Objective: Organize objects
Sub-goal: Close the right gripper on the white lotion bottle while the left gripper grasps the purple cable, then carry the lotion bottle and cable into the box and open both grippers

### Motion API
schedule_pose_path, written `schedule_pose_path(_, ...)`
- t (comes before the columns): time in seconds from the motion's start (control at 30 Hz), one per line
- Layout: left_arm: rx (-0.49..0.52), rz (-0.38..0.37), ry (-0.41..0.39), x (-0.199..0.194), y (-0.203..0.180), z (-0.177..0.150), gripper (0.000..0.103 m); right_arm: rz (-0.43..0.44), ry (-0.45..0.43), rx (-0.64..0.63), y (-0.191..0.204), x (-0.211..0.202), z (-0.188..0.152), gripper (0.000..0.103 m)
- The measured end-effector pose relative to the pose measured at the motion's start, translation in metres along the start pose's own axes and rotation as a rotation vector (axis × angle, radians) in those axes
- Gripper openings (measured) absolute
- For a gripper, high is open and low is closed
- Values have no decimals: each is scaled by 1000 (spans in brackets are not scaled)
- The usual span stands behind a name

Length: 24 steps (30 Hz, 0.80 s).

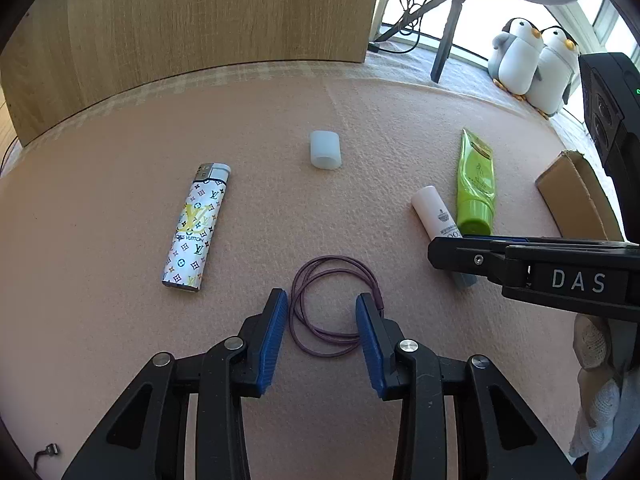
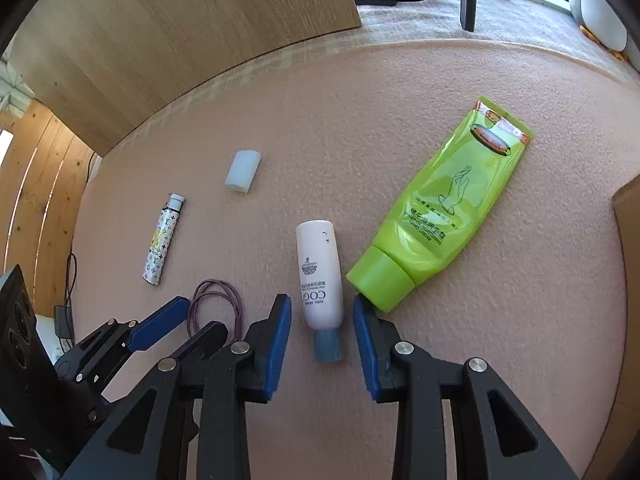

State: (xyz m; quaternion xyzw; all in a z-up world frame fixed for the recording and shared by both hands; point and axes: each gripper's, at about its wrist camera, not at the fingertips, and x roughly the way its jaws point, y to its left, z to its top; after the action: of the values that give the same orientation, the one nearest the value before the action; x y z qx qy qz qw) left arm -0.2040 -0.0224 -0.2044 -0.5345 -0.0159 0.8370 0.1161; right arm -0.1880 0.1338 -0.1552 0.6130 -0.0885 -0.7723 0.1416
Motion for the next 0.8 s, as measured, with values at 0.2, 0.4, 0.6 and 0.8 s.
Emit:
schedule_pose_path(0.2,-34,0,-16,1,11,-1,3,-53,-11,-71,14,3,-3,19)
schedule_pose_path(0.4,-93,-44,-21,-7,17,-13,3,-24,7,-98,16,1,-15,19)
schedule_pose_path(0.6,-145,-92,-49,-37,22,-43,3,20,5,-108,10,-15,-44,19)
schedule_pose_path(0.8,-189,-130,-96,-78,19,-69,3,42,-29,-128,-3,-47,-69,18)
